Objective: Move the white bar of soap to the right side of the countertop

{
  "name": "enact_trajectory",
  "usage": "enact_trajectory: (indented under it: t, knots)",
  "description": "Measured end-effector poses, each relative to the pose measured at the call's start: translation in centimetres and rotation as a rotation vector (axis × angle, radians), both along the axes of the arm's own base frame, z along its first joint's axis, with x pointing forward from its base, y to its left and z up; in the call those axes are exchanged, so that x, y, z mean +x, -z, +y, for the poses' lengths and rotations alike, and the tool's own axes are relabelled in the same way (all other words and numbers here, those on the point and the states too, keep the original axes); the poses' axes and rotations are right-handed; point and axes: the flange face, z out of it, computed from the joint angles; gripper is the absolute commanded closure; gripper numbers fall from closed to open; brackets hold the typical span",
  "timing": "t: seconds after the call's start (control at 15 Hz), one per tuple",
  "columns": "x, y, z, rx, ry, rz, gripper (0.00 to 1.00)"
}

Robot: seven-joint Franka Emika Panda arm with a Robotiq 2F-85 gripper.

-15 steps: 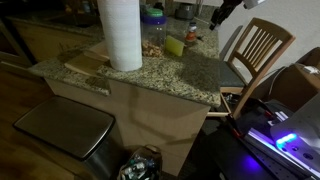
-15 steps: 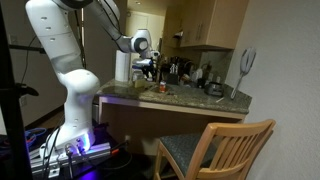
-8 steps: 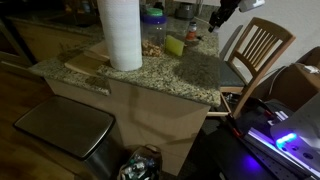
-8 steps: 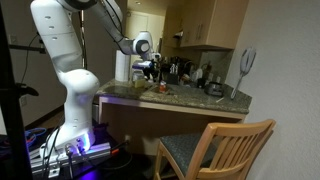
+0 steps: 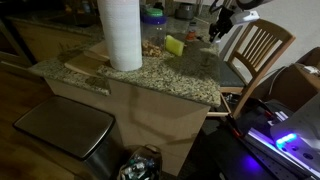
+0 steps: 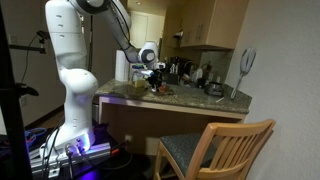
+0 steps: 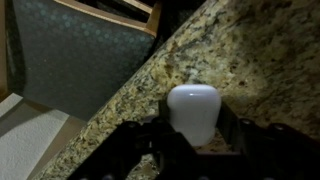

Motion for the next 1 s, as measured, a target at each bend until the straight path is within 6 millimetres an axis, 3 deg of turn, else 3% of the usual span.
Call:
enact_trajectory:
  t: [0.47,1.0]
  knots:
    - [1.7,2.5,0.5,0.108,0.095,-0.094,0.76]
    - [1.8,3.0,2.0,0.117,0.066,-0.108,0.76]
